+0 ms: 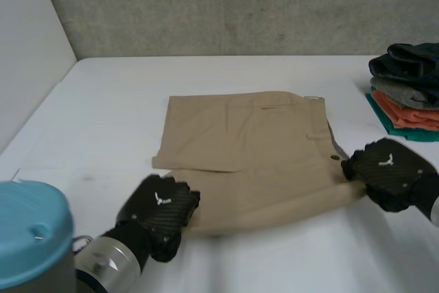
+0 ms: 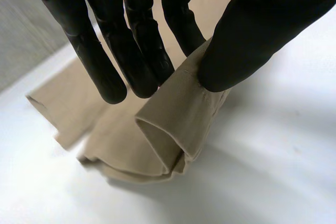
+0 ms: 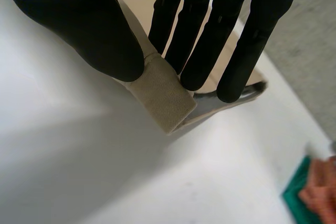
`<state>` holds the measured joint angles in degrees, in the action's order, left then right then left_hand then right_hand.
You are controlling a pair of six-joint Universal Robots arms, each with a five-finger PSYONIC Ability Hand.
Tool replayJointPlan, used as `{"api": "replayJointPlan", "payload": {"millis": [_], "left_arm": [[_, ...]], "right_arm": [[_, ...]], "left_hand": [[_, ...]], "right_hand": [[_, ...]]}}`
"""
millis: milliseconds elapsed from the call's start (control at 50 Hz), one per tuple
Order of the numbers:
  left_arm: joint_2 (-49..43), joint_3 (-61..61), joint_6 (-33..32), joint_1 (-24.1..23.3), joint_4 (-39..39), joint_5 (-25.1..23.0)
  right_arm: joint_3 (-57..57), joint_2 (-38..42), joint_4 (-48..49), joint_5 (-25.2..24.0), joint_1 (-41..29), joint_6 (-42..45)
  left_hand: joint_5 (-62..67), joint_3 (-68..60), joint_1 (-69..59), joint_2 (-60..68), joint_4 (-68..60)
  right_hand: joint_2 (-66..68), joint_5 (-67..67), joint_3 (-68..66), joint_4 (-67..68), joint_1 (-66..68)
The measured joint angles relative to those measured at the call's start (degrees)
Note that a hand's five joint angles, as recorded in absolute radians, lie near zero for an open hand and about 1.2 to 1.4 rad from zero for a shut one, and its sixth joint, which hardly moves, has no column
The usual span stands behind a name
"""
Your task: Fold the laundry.
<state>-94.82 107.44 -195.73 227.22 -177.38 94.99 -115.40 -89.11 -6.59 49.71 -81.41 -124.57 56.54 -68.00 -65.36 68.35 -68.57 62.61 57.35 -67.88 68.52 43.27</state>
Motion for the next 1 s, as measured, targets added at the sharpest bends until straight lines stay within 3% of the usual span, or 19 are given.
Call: {"api": "replayJointPlan", "payload": {"millis": [100,200,360,500,580,640,660,720,1000], "left_arm": [[0.66,-3.01,-0.08,0.89,0.08,-0.12],[-4.71,-7.58,-1.28,2.25,-4.81,-0.14],[-15.18,-14.81,-5.63,5.73,-10.6,-0.04],[-18.1,-16.35,-7.02,6.89,-10.84,-0.2],[-18.51,-16.22,-7.03,7.01,-10.7,-0.35],[-18.72,-16.32,-7.09,7.05,-10.62,-0.41],[-18.88,-16.46,-7.13,7.07,-10.61,-0.42],[-19.66,-17.14,-7.21,7.08,-10.64,-0.43],[-29.89,-31.0,-7.47,8.51,-14.03,-0.31]], "right_arm": [[2.41,-2.71,-2.16,0.12,-0.6,-1.06],[7.11,1.86,-1.66,1.85,-3.09,-4.26],[16.5,12.79,-0.74,11.15,-10.99,-10.16],[19.36,15.53,-2.87,17.71,-13.7,-10.99],[19.42,15.51,-4.96,18.55,-13.77,-10.49],[19.3,15.45,-6.07,18.56,-13.69,-10.17],[19.24,15.52,-6.37,18.42,-13.66,-10.07],[19.34,16.08,-6.58,18.19,-13.67,-9.96],[32.49,26.18,-0.96,22.2,-18.29,-12.89]], "left_hand": [[0.0,-0.11,0.0,0.15,-0.02],[0.0,-0.12,0.0,0.15,-0.03],[0.0,-0.11,0.0,0.16,-0.03],[0.0,-0.12,0.0,0.16,-0.03],[0.0,-0.11,0.0,0.16,-0.03],[0.0,-0.12,0.0,0.16,-0.03],[0.0,-0.12,0.0,0.16,-0.03],[0.0,-0.12,0.0,0.16,-0.04],[0.0,-0.15,0.0,0.16,-0.06]], "right_hand": [[0.0,0.23,-0.07,0.01,0.0],[0.49,0.24,-0.07,0.01,0.0],[1.36,-0.54,1.0,-1.31,0.0],[-17.2,-22.07,22.05,-22.8,1.35],[-18.95,-25.16,24.5,-25.53,-0.29],[-15.62,-20.27,20.71,-21.32,3.93],[-5.23,-10.29,10.66,-11.24,13.37],[4.38,-1.83,0.82,-1.26,16.89],[4.39,-0.53,-0.07,0.03,16.89]]}}
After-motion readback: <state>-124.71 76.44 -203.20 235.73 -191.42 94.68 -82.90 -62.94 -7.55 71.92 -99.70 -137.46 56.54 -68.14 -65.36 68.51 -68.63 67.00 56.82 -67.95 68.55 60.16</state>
